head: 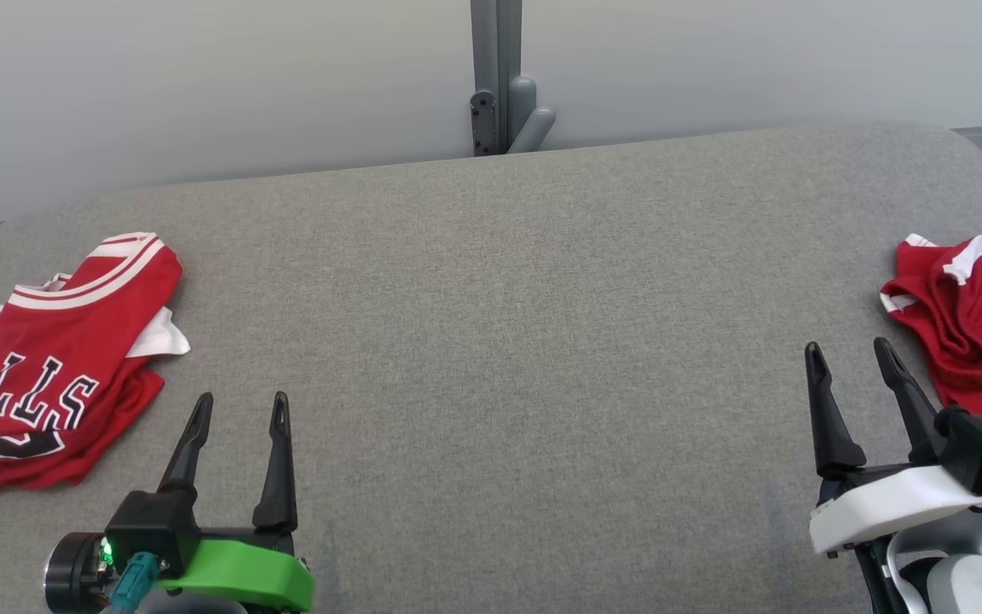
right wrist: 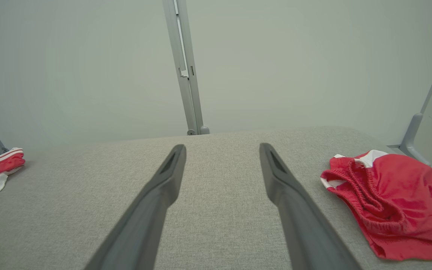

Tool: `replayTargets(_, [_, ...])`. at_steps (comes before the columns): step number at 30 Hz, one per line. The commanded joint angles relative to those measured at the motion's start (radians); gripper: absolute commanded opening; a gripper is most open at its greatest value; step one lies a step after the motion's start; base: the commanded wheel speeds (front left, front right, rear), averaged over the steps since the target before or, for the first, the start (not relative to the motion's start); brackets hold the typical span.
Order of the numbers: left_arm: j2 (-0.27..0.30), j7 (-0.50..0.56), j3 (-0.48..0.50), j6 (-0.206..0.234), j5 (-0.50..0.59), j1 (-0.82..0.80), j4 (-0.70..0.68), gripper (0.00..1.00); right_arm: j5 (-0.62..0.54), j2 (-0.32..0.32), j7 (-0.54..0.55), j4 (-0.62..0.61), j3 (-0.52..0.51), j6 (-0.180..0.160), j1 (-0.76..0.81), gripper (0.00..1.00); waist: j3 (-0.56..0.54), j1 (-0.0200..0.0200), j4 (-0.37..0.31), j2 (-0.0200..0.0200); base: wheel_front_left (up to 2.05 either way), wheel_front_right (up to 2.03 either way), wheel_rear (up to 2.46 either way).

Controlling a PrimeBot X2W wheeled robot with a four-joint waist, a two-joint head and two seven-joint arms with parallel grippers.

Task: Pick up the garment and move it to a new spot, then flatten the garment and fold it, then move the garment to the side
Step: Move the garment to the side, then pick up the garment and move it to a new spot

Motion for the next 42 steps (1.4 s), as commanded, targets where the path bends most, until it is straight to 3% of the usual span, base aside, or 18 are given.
replayTargets(1, [0.008, 0.002, 0.001, 0.007, 0.000, 0.000, -0.004, 1.00, 0.002, 0.000, 0.000, -0.003, -0.002, -0.001, 0.007, 1.00, 0.001, 0.0000, 0.000, 0.0000, 0.00, 0.00, 0.00])
replayTargets(25, [0.011, -0.005, -0.005, 0.018, -0.015, -0.014, -0.006, 1.00, -0.008, 0.000, 0.005, -0.001, -0.012, -0.001, 0.013, 1.00, 0.012, 0.0000, 0.043, 0.0000, 0.00, 0.00, 0.00])
replayTargets(42, [0.026, -0.027, 0.035, 0.025, -0.046, -0.025, -0.022, 1.00, 0.010, 0.003, 0.015, -0.039, 0.049, -0.001, 0.004, 1.00, 0.022, 0.0000, 0.319, 0.0000, 0.00, 0.00, 0.00])
